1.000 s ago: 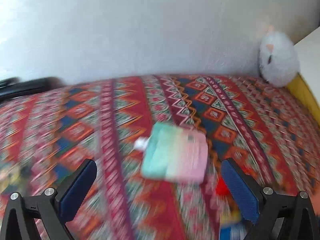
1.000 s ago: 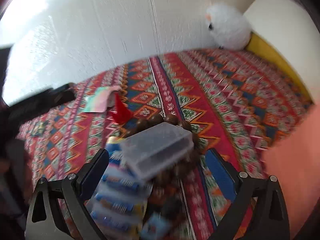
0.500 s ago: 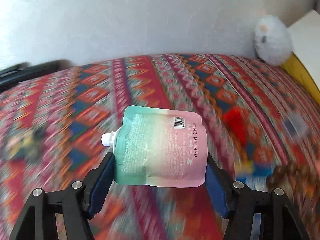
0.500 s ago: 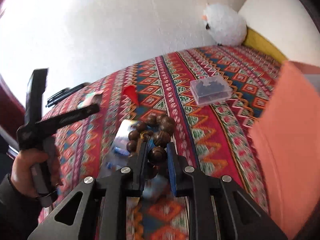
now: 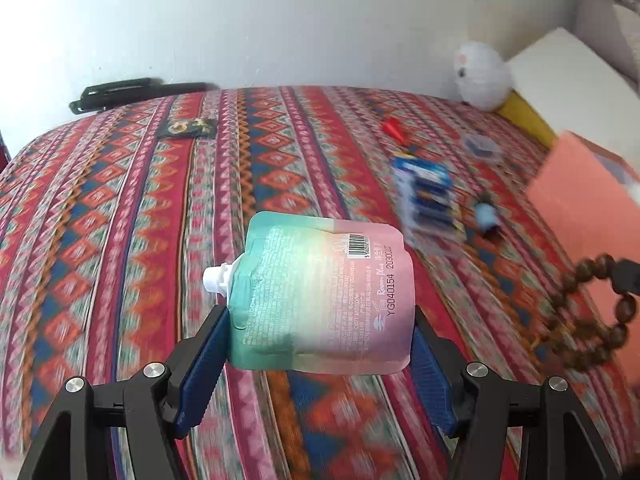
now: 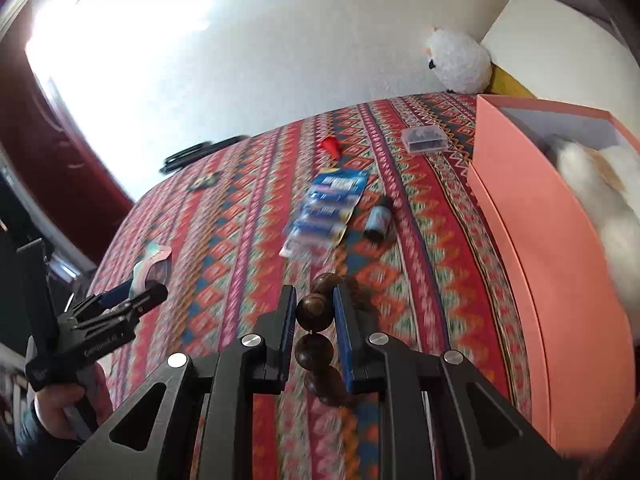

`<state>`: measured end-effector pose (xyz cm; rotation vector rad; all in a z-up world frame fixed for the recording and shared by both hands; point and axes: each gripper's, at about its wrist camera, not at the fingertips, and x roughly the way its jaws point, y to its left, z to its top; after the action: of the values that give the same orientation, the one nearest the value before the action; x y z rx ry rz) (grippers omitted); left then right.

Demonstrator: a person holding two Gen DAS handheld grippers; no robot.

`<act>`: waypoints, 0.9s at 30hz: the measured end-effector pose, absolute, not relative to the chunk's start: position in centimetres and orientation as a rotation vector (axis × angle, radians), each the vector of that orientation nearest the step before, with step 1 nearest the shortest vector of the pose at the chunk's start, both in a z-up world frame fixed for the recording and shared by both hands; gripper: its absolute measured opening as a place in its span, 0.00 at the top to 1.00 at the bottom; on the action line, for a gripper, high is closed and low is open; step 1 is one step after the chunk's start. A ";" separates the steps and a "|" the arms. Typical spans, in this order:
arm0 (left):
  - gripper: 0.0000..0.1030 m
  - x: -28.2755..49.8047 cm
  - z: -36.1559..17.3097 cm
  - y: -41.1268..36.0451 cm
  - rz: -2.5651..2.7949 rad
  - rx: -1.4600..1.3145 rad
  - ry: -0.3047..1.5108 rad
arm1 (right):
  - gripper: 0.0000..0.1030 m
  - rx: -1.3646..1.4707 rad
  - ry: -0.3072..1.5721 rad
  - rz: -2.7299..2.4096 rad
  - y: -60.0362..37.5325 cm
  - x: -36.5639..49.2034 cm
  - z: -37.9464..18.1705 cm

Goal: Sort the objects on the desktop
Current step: 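Grasp the pastel pouch with the left tool while the right tool grasps the bead bracelet, then carry the pouch and bead bracelet into the pink shoebox and release both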

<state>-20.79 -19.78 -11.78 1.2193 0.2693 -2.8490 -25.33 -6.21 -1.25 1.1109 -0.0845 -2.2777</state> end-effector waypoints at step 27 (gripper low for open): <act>0.31 -3.6 -0.3 0.8 -3.320 1.180 -0.015 | 0.81 0.883 -0.078 -2.490 14.3 -0.6 9.8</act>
<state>-3.56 0.82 -0.30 1.1799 -0.0145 -3.3204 -0.58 14.35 9.82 0.8829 -0.0776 -2.4897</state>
